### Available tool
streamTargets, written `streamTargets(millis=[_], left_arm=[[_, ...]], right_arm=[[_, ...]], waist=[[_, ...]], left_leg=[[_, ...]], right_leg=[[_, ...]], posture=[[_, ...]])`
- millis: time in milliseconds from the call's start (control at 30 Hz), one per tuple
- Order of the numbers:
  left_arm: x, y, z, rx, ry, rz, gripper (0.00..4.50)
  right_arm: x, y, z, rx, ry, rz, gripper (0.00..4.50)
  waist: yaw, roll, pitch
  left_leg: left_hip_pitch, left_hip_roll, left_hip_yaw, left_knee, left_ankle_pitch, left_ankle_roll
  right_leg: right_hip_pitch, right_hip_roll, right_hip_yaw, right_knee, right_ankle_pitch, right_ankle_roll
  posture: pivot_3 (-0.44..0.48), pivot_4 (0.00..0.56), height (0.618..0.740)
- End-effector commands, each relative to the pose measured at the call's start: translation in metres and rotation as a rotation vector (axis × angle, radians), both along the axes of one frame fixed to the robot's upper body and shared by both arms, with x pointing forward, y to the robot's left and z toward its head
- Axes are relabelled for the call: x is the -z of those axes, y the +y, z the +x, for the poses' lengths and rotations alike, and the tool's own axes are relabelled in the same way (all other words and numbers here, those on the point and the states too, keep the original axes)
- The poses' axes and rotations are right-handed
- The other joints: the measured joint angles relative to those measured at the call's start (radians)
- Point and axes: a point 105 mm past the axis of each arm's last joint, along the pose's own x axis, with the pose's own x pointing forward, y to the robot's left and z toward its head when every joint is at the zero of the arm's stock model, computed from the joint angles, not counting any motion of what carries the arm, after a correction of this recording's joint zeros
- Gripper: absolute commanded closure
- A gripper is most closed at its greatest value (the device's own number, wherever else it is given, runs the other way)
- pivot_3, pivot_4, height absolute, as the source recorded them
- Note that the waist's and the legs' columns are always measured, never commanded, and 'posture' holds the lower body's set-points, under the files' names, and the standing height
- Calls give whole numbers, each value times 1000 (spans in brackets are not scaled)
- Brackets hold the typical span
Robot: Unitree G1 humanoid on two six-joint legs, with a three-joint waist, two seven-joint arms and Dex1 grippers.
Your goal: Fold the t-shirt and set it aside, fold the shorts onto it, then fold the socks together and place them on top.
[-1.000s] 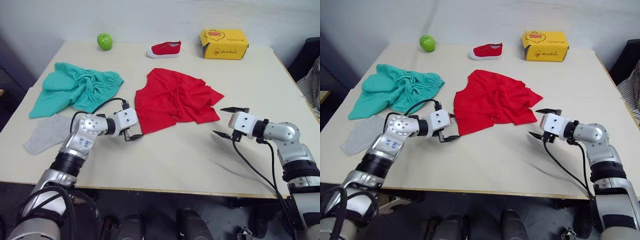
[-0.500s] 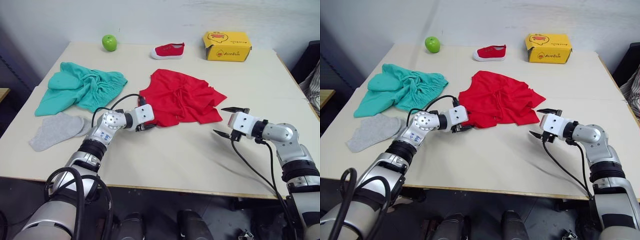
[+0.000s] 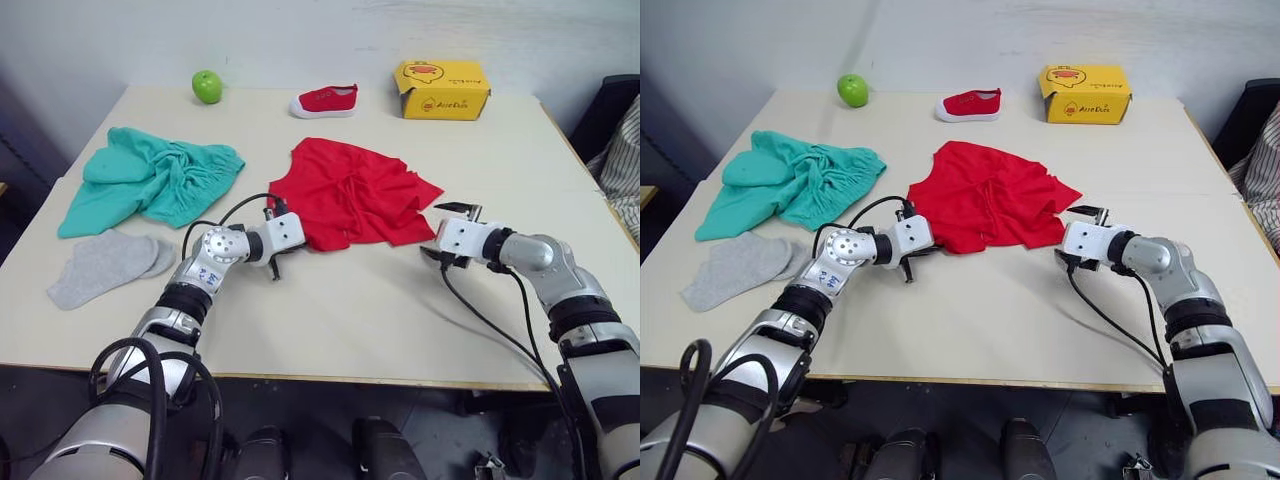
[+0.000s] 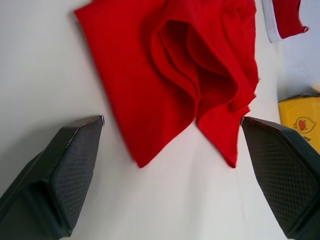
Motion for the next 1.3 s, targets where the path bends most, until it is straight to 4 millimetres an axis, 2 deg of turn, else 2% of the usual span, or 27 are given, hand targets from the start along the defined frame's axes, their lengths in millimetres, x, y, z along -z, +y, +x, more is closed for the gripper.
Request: streamTargets(millis=[33,100,133,233,567,767,833,900,967,1100,1133,1300], left_arm=[[18,10,-4,-32,66,31,4465],[18,12,-4,-39,65,28,4465],[18,12,-4,-41,65,26,4500],[18,13,-4,-46,65,20,4500],[5,16,-6,-40,36,-64,4500],[-9,28,-21,28,-7,-123,4500],[-15,35,-34,79,-18,-138,4500],[-21,44,-48,122,-16,-170,4500],[-30,56,-64,154,-36,-199,4500],[-33,70,-99,206,4,-208,4500],[-31,71,-112,218,34,-213,4500],[-17,79,-160,222,163,-177,4500]], right_arm=[[9,-1,4,24,20,-35,0],[10,1,7,31,21,-46,0],[10,2,8,30,18,-48,384],[9,4,11,39,12,-55,1035],[11,8,8,-1,27,-61,4335],[4,-7,-4,-39,60,-50,4424],[0,-18,-12,-51,94,-43,4424],[-5,-27,-21,-54,141,36,4424],[-4,-33,-42,-117,250,119,4424],[8,-39,-96,-263,458,128,4424],[12,-41,-112,-278,533,147,4424],[23,-42,-164,-279,757,183,4424]], waist=[[-1,0,0],[-1,0,0],[-1,0,0],[-2,0,0],[-7,0,0],[-15,0,0],[-19,0,0],[-21,0,0],[-21,0,0],[-18,1,1],[-17,1,1],[-16,1,1]], left_leg=[[0,0,0,0,0,0],[0,0,0,0,0,0],[0,1,0,0,0,0],[0,1,0,0,0,-1],[-1,1,0,0,0,-1],[-3,2,1,-3,0,-2],[-4,2,1,-4,-1,-2],[-4,3,1,-4,-1,-2],[-5,3,1,-4,-2,-2],[-4,4,-1,-4,-3,-1],[-4,4,-1,-4,-3,-1],[0,3,-4,-4,-10,7]], right_leg=[[0,0,0,0,0,0],[0,0,0,0,0,0],[0,0,0,0,0,0],[0,0,0,0,0,0],[-1,0,0,0,0,0],[-2,1,0,0,0,0],[-3,1,0,-1,0,0],[-3,1,0,-1,0,0],[-3,1,-1,-3,0,0],[-2,1,-1,-3,0,0],[-2,1,-1,-4,0,0],[-1,-11,1,-6,0,-1]], posture=[[0,150,740],[0,150,740],[0,150,740],[0,150,740],[0,150,740],[0,150,740],[0,150,740],[0,150,740],[0,150,740],[0,150,740],[0,150,740],[0,150,740]])
